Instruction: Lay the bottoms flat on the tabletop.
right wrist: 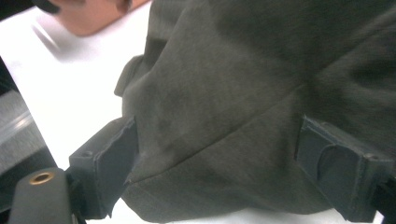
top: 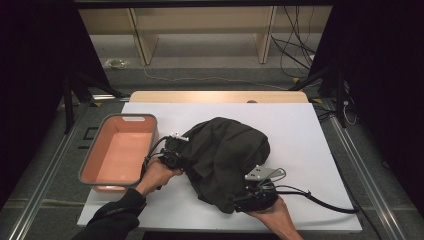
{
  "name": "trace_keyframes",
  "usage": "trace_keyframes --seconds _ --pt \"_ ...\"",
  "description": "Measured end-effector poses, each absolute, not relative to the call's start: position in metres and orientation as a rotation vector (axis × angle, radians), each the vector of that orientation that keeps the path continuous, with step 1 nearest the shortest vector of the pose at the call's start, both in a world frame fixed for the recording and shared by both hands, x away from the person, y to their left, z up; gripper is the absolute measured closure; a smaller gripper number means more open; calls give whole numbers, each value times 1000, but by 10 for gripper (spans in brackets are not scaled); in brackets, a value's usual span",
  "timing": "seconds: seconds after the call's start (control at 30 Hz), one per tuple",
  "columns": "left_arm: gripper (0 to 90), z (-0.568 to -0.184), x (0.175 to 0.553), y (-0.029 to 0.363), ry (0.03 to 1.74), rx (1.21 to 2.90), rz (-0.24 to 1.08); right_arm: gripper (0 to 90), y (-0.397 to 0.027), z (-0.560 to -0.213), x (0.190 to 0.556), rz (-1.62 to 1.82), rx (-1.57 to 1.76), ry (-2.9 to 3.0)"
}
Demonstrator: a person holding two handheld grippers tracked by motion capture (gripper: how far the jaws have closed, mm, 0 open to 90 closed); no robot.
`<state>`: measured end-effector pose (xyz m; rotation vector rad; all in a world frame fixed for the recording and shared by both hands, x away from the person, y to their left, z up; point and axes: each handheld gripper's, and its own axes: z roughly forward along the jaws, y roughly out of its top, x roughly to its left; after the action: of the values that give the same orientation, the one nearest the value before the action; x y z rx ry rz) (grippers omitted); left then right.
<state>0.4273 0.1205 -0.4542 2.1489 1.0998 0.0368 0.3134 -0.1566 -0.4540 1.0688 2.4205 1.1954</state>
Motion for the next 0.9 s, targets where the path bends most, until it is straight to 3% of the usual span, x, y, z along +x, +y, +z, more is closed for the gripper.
trace_keyframes --seconds 0.3,0.5,0.67,0.8,0.9 --pt "832 -447 417 108 1032 2167 13 148 -135 -471 318 1063 1048 2498" --pt "831 -448 417 108 1025 2166 3 208 -129 -480 323 976 1075 2531" --pt "831 -447 416 109 1022 2167 6 400 -127 -487 325 888 1111 2542" --pt "831 -447 415 109 1017 2166 5 688 -130 -485 326 852 1077 2520" --pt "832 -444 415 110 1005 2169 4 818 -132 -481 328 832 1069 2535"
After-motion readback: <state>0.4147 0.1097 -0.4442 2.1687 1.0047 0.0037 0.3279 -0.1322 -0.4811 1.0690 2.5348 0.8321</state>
